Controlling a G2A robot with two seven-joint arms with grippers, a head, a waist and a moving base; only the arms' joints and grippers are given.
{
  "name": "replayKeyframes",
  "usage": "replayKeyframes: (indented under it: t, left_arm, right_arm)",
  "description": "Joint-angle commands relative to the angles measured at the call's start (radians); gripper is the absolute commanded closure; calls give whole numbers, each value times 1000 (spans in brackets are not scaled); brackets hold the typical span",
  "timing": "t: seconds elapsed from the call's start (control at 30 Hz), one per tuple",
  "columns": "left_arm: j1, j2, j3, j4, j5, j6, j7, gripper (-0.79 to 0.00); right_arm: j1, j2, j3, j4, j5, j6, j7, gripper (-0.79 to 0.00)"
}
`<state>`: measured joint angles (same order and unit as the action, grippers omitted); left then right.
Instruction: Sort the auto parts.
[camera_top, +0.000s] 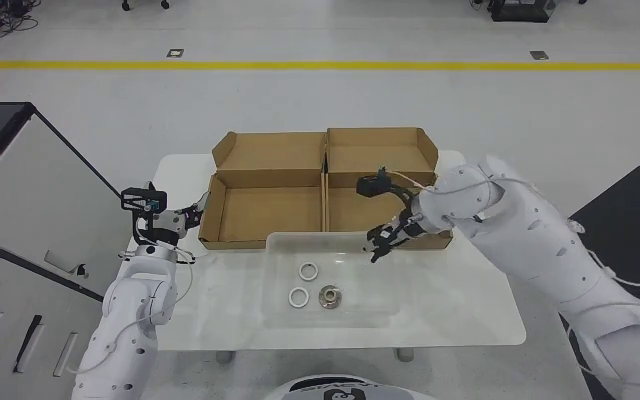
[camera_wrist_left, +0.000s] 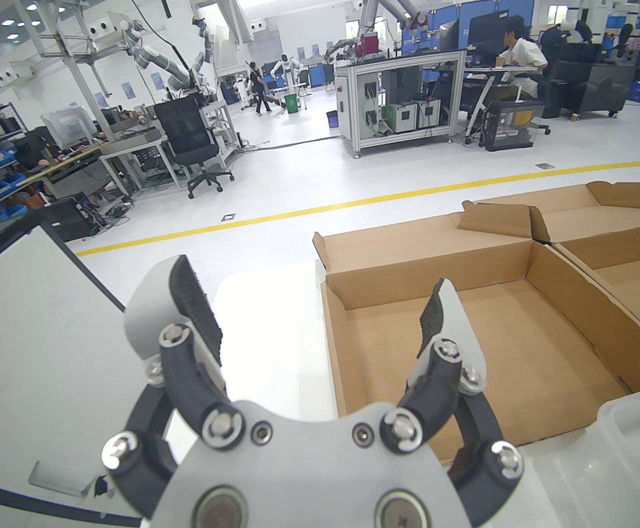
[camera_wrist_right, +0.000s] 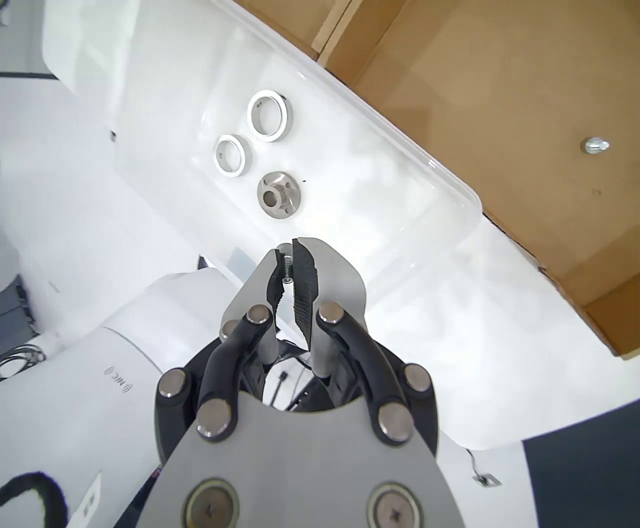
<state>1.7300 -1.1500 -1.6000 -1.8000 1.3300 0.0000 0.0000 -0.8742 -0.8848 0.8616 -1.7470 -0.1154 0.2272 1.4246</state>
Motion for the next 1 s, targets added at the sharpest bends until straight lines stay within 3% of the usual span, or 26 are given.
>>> replayKeyframes:
  t: [0.0, 0.13, 0.27, 0.67, 0.97]
  left_arm:
    - [0, 0, 0, 0, 0, 0, 0, -785]
    - [0, 0, 0, 0, 0, 0, 0, -785]
    - [0, 0, 0, 0, 0, 0, 0, -785]
    - [0, 0, 0, 0, 0, 0, 0, -785]
    - [0, 0, 0, 0, 0, 0, 0, -785]
  right_arm:
    - [-48, 13, 75, 10, 85, -48, -35, 0]
    - [-142, 23, 170, 28, 313, -178, -100, 0]
    - [-156, 13, 192, 46, 518, -277, -106, 0]
    - [-48, -52, 129, 122, 994, -476, -24, 0]
    - [41, -110, 85, 152, 1272, -567, 56, 0]
